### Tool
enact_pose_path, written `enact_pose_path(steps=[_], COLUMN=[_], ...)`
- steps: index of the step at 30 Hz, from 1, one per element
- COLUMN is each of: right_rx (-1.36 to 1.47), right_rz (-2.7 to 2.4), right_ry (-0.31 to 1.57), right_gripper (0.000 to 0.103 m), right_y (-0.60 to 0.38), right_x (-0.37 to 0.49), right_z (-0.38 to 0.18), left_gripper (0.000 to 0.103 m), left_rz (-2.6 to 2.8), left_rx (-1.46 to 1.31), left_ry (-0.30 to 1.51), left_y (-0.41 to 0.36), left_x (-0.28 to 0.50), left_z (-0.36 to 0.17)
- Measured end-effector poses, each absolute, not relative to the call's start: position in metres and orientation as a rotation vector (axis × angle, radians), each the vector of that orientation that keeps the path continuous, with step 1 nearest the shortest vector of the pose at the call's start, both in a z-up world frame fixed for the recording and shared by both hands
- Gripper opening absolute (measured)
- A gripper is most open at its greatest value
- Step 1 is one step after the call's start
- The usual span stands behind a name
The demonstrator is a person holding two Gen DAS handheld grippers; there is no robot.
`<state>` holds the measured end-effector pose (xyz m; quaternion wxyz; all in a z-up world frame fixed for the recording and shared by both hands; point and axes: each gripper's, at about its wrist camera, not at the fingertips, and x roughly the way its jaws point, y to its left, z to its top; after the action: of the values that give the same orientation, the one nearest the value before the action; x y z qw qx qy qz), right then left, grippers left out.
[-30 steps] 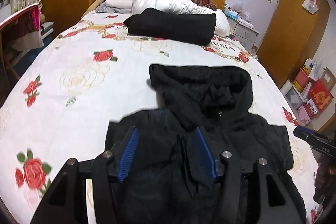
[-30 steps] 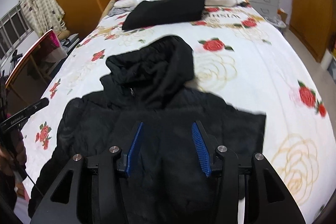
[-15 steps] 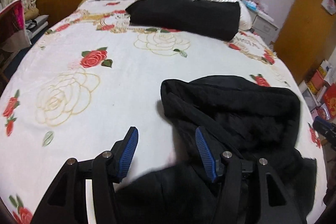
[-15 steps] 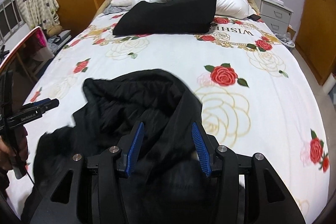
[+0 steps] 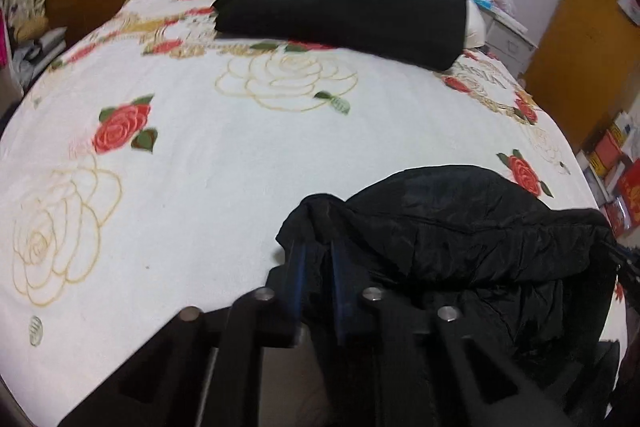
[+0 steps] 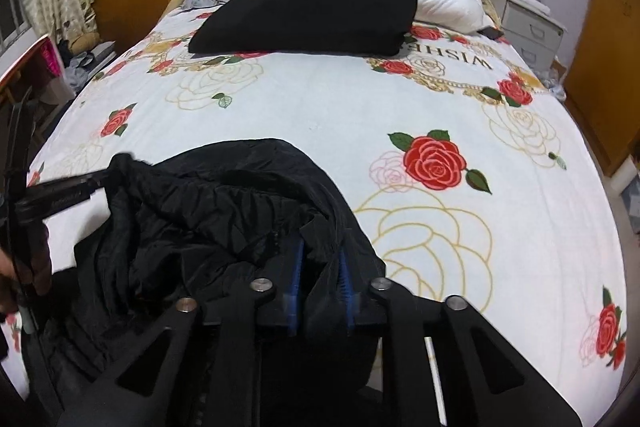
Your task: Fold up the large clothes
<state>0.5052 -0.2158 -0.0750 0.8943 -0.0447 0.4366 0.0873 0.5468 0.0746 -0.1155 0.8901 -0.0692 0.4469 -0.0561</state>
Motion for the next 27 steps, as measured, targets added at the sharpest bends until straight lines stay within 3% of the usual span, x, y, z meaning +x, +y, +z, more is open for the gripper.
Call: enact_pose_path(steps=[7, 14, 23, 26, 27], right_rx=[-0.050, -0.017, 0.074, 0.090, 0.098], right_rz=[0.225, 0.291, 0.317, 0.322, 0.324], right_ry=[0.819, 0.766, 0.989, 0.962, 0.952], right_gripper=[0.011, 0.011, 0.013, 0.026, 0.037], right_y=[-0.228, -0.227, -0.244, -0.251, -0.253], right_x=[0.449, 0.337, 0.249, 0.231, 0.229], right_z=[-0.030, -0.005, -0.049, -0.029, -0.023], left_gripper=[0.006, 0.006, 0.007, 0.007, 0.007], left_rz=[-0.176, -0.242, -0.222, -0.215, -0.209], left_rx=[-0.158, -0.183, -0.228, -0.230, -0.231], left_ry=[0.764, 0.646, 0.903, 0.917, 0.914], left_y=[0.084, 0.095, 0.106, 0.109, 0.110], left_x=[0.477, 0.359, 0.249, 0.226, 0.220], left_z=[-0.053, 0.003, -0.042, -0.037, -0.031])
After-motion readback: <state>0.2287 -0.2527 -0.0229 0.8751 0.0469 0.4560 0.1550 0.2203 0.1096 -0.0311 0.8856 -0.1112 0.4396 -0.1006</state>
